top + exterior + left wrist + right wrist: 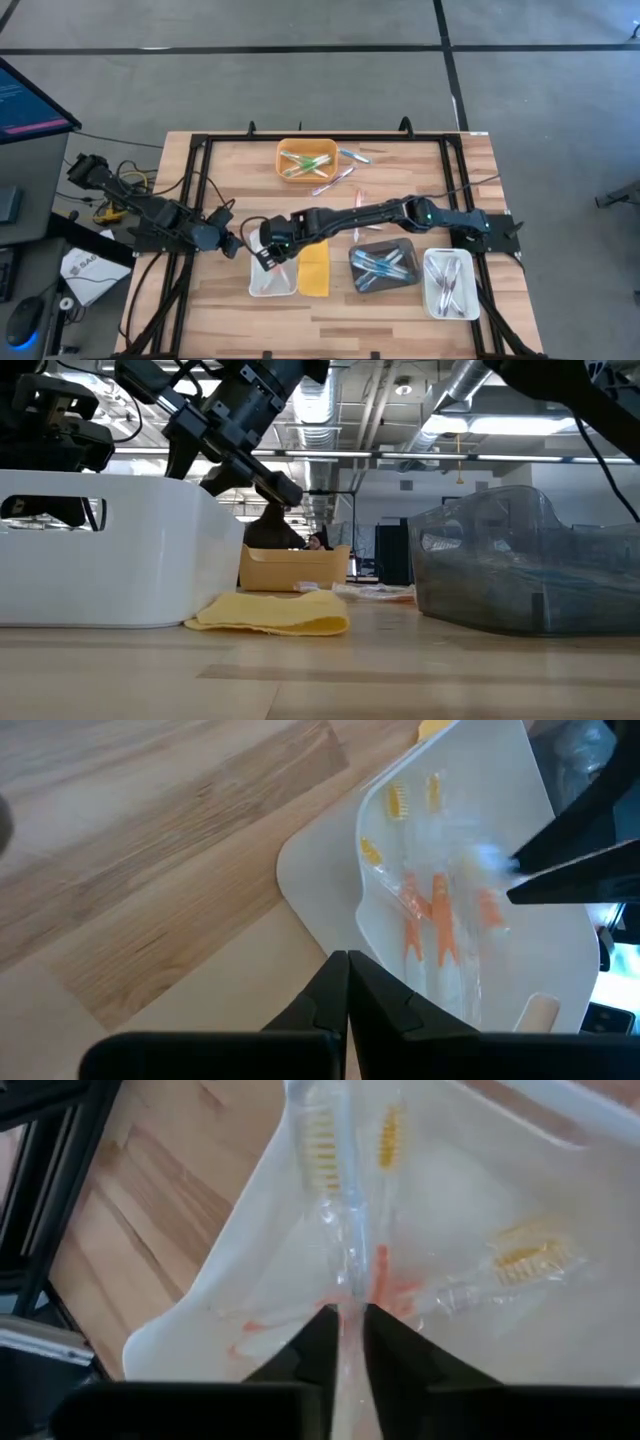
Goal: Pick & Place Toothbrushes
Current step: Put the orange toothbrush into the left white bin
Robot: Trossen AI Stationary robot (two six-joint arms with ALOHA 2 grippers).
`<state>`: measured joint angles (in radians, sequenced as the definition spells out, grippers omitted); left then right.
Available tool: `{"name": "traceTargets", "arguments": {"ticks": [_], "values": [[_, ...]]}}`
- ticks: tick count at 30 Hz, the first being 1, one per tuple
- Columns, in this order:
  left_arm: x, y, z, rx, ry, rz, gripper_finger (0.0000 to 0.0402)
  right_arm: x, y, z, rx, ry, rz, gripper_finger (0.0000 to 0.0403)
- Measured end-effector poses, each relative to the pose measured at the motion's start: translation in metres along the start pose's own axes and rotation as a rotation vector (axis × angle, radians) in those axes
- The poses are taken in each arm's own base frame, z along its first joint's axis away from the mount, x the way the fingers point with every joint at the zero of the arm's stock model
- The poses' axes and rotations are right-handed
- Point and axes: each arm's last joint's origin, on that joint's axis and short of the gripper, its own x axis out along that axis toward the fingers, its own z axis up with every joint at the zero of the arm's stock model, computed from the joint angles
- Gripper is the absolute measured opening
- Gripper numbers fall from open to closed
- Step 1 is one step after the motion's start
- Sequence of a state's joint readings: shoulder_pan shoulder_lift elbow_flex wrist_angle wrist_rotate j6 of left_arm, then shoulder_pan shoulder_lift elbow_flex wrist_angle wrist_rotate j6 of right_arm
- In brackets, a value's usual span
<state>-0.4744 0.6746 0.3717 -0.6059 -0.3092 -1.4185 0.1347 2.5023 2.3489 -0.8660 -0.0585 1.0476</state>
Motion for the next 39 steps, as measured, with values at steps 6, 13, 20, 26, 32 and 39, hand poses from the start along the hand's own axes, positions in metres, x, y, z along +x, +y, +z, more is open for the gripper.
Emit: {"name": "traceTargets", "arguments": {"ticks": [6,13,20,26,32,39], "values": [[0.000,0.000,0.000,0.005,-0.005,-0.001,0.0001,-0.001,-0.002,0.003,0.021,0.015,0.006,0.0149],[-0.001,0.000,-0.001,0.016,-0.017,-0.003,0.0001,-0.024,0.012,0.010,-0.005,-0.047,0.109,0.0246],[-0.004,-0.001,0.001,0.050,-0.042,-0.030,0.0001,-0.079,0.015,0.031,-0.005,-0.142,0.168,0.0253],[-0.008,-0.005,0.002,0.031,-0.057,-0.102,0.0003,-0.136,0.002,0.047,-0.104,-0.180,0.139,0.0230],[-0.014,-0.013,0.005,0.046,-0.075,-0.213,0.0002,-0.195,-0.027,0.049,-0.424,-0.116,-0.015,0.0199],[-0.024,-0.032,0.011,0.066,-0.143,-0.433,0.0002,-0.241,-0.066,0.043,-0.812,0.080,-0.190,0.0163]]}}
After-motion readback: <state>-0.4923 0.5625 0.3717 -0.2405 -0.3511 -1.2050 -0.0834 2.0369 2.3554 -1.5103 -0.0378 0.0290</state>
